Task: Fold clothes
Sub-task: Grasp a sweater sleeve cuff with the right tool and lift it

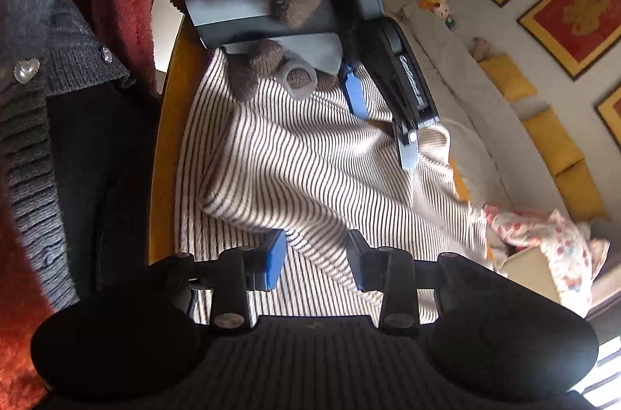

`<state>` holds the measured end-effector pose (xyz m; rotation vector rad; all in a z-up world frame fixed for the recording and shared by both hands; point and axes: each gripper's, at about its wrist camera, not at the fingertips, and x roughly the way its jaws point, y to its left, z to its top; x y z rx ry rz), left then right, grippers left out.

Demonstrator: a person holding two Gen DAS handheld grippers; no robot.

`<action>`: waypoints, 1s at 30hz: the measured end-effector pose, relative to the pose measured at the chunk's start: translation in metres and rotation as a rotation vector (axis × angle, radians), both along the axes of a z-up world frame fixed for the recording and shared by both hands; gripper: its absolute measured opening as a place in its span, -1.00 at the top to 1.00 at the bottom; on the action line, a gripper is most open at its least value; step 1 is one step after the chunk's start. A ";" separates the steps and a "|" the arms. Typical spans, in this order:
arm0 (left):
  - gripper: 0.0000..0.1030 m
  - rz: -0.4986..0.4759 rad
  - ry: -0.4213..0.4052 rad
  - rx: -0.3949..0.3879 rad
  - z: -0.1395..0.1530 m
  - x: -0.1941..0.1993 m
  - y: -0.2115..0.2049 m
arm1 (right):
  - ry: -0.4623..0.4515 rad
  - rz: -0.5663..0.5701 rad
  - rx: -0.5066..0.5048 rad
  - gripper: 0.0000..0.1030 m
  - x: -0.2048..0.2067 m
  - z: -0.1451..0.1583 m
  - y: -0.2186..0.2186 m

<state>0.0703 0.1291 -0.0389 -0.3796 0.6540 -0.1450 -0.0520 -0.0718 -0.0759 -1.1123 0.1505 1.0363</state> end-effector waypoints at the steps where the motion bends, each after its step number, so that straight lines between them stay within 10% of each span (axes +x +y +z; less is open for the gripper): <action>1: -1.00 0.004 0.000 -0.007 0.000 -0.001 0.002 | -0.016 0.011 0.009 0.34 0.001 -0.002 0.005; 4: -1.00 0.016 -0.002 -0.034 0.000 -0.002 0.007 | -0.008 -0.005 0.067 0.35 0.012 0.002 0.016; 9: -1.00 0.024 -0.008 -0.096 0.004 0.000 0.017 | 0.038 -0.158 0.242 0.98 0.043 0.030 0.018; 15: -1.00 0.011 -0.064 -0.098 0.024 0.006 0.022 | 0.035 -0.660 0.600 1.00 0.155 0.126 -0.061; 18: -1.00 -0.014 -0.086 -0.104 0.030 0.009 0.019 | 0.128 -0.666 0.629 0.91 0.167 0.141 -0.089; 26: -1.00 -0.043 -0.039 -0.088 0.021 0.015 0.002 | 0.449 -0.147 0.137 0.49 0.057 0.062 -0.042; 30: -1.00 -0.036 -0.050 -0.071 0.026 0.008 0.005 | 0.312 0.008 -0.004 0.15 0.016 0.036 -0.024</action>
